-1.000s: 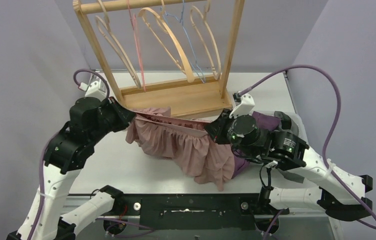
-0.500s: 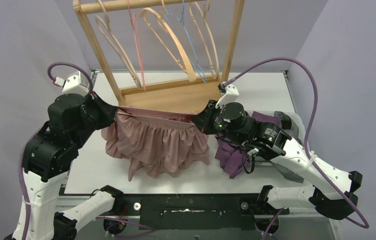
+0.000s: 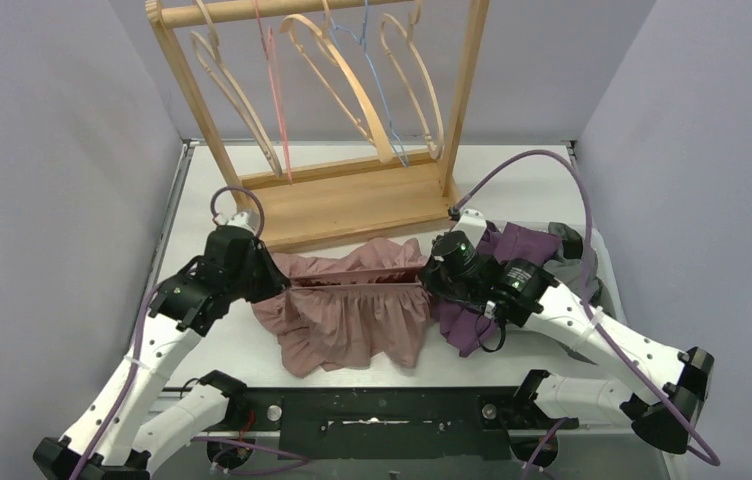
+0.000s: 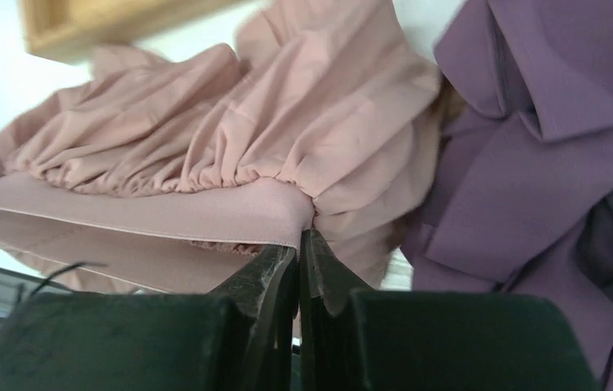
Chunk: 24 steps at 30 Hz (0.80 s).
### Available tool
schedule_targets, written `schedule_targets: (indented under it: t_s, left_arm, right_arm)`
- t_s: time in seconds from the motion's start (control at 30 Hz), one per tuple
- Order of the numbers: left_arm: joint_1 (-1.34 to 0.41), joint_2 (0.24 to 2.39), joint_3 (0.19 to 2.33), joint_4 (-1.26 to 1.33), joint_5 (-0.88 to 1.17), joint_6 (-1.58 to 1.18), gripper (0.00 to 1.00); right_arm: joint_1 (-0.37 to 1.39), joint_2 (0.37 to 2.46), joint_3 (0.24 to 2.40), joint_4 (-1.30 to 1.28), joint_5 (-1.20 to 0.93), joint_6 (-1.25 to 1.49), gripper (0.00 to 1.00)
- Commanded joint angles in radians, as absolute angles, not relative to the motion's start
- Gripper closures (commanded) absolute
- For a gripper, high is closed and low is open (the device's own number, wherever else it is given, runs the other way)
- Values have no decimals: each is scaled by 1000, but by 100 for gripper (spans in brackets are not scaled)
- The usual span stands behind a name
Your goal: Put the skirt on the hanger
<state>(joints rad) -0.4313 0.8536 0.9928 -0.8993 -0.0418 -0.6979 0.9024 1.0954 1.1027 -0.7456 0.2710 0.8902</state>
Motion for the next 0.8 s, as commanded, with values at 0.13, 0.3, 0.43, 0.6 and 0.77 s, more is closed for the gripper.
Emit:
schedule_targets:
  t_s: [0.13, 0.3, 0.43, 0.6, 0.77]
  left_arm:
    - [-409, 900, 865, -716, 2, -746, 87]
    - [-391, 871, 905, -725, -12, -729, 56]
    - [-382, 843, 939, -737, -21, -711, 48]
    - [-380, 795, 979, -731, -38, -700, 45]
    - [-380, 760, 1023, -678, -12, -674, 44]
  right_arm:
    - [860, 1118, 962, -688, 232, 935, 87]
    - [859, 1046, 1014, -660, 248, 843, 50]
    - [857, 965, 1074, -618, 244, 705, 38]
    - [857, 956, 1247, -618, 327, 578, 38]
    - [857, 1072, 1484, -571, 337, 479, 56]
